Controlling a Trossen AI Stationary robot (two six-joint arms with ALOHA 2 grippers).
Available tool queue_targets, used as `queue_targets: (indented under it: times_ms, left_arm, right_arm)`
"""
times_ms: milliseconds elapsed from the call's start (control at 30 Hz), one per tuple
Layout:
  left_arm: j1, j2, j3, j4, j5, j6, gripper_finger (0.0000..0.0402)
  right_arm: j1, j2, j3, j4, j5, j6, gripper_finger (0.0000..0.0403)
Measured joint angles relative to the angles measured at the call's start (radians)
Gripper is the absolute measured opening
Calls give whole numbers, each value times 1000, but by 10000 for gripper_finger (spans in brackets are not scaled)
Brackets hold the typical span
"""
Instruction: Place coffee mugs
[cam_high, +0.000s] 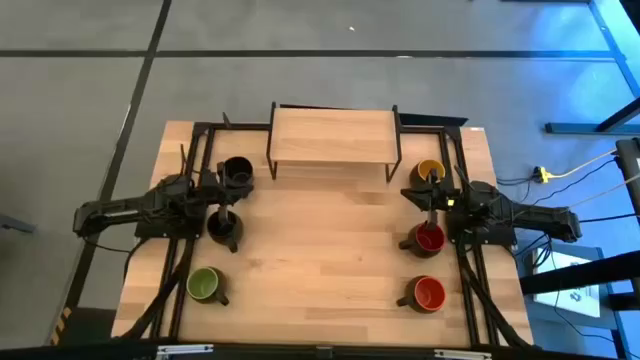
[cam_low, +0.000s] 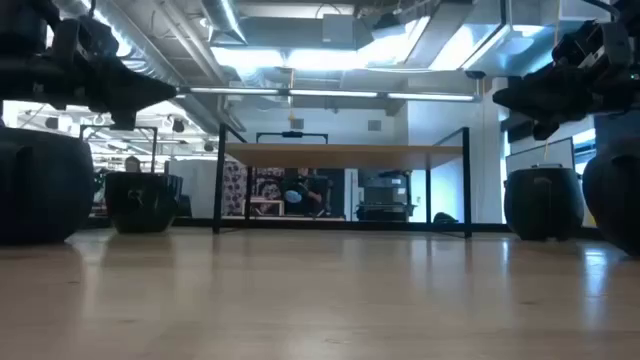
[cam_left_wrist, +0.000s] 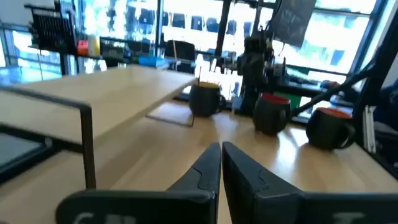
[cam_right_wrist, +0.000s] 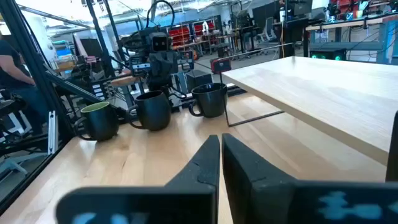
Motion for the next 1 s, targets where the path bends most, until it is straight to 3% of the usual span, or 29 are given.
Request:
queue_targets:
  times_ms: [233,433,700,867,1000]
  left_arm:
    - [0,0,1,137,-2,-5,9]
    - [0,22,78,133,-89,58,9]
    - [0,231,315,-70,-309,146,9]
    - [0,421,525,-265,-513,-82,9]
    - [0,570,693,-455,-550,-129,9]
  right_arm:
    - [0,0,0,-1,1,0,10]
    - [0,0,0,0,10,0,10]
    - [0,1,0,3,36,0,10]
    - [0,1,0,3,35,0,10]
    - [0,1,0,3,35,0,10]
